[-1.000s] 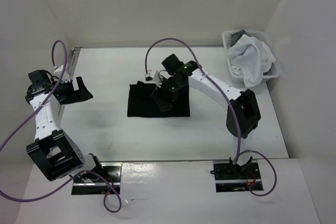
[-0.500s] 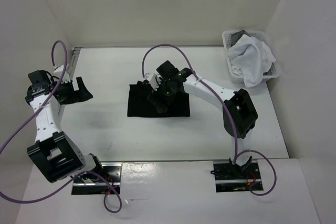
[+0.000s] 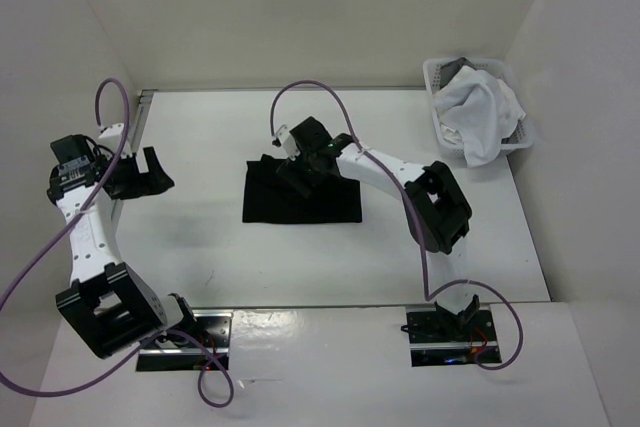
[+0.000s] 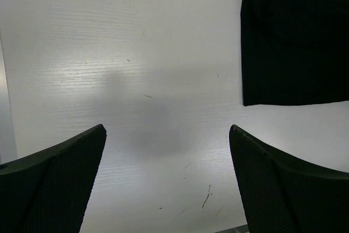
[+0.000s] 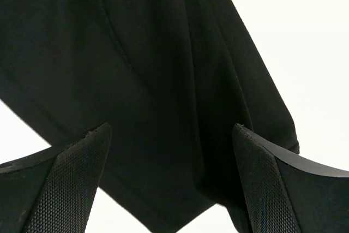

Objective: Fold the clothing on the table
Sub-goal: Fold the skirt

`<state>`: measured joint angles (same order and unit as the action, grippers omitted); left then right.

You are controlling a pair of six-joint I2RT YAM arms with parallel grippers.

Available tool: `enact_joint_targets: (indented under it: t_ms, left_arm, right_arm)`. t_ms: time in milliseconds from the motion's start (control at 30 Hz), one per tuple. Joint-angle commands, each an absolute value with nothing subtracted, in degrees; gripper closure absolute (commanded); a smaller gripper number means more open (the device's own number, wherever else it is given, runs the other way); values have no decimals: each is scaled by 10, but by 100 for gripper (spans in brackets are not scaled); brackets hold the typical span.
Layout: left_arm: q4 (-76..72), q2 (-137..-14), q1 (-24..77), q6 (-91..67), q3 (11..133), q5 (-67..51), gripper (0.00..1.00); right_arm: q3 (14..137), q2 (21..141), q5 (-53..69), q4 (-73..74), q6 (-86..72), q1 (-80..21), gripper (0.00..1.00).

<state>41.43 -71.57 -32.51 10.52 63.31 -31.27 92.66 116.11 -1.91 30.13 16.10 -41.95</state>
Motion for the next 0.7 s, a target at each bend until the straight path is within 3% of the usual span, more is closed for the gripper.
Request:
enact_joint_targets:
  t_ms: [0,333,667]
  left_arm:
    - [396,-692,-334,108,629,-313,1]
    - [391,-676,-344,108,624,-302,1]
    - [391,-671,-350,108,624,-297,1]
  right_arm:
    - [955,1178,-38,254,157,-414,5]
    - [1012,1202,-8,243,180,-382,4]
    - [1125,1289,149,364,208,-352,4]
